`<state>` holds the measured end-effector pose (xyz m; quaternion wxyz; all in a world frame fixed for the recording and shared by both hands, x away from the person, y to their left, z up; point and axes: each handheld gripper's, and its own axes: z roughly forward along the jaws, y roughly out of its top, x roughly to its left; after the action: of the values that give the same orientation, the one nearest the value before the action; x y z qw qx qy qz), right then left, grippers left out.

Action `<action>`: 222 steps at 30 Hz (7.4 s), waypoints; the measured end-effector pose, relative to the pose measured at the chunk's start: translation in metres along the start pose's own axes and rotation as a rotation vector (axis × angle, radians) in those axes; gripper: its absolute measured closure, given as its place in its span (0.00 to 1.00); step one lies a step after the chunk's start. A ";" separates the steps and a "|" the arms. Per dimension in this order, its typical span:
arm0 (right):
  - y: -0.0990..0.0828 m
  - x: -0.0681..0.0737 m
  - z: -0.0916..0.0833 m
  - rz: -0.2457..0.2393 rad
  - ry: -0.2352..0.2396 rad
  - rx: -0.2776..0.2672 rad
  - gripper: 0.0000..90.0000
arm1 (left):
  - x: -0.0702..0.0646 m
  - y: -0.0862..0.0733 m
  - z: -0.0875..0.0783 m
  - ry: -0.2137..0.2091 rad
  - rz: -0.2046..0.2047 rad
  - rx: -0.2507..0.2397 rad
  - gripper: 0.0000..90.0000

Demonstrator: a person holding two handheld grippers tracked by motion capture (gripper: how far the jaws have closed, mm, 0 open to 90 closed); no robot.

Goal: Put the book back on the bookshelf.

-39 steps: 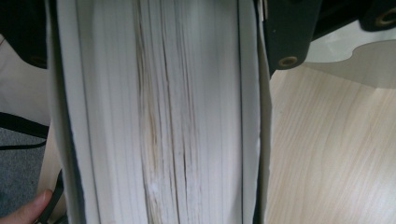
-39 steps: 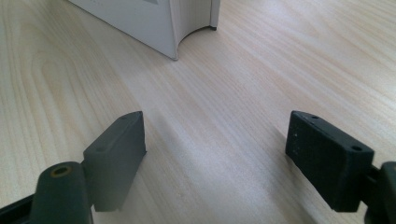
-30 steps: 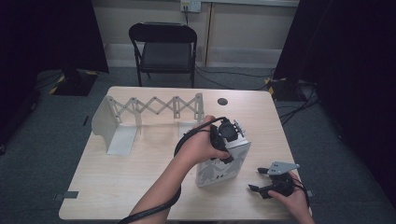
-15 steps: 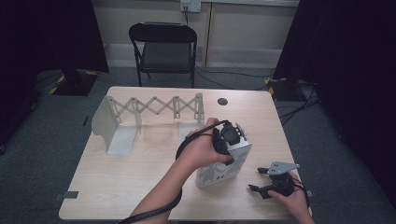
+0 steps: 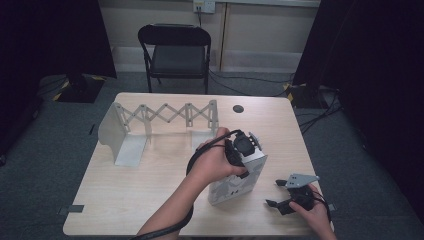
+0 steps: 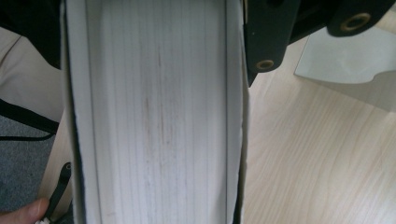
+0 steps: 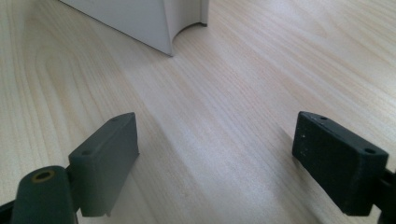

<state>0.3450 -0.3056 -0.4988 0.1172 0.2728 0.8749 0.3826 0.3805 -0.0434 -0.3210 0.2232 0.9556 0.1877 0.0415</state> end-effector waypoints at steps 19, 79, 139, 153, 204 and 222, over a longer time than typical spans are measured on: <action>0.000 0.000 0.000 0.002 0.000 -0.002 0.16 | 0.009 -0.028 -0.013 0.005 -0.018 -0.001 0.56; 0.000 0.000 0.000 0.004 0.001 0.000 0.16 | 0.029 -0.050 -0.049 0.030 -0.224 0.062 0.58; 0.000 0.000 0.000 0.004 0.001 0.000 0.16 | 0.056 -0.091 -0.082 0.112 -0.397 0.074 0.58; 0.000 0.000 0.000 0.004 0.002 0.001 0.16 | 0.065 -0.092 -0.080 0.127 -0.457 0.065 0.58; 0.000 0.000 0.000 0.003 0.001 0.001 0.16 | 0.086 -0.073 -0.072 0.162 -0.581 0.042 0.58; 0.000 0.000 0.000 0.004 0.002 0.000 0.16 | 0.094 -0.066 -0.070 0.187 -0.591 0.031 0.58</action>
<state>0.3450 -0.3057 -0.4987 0.1154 0.2742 0.8745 0.3830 0.4338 0.0758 -0.2883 0.1930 0.8550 0.4776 0.0596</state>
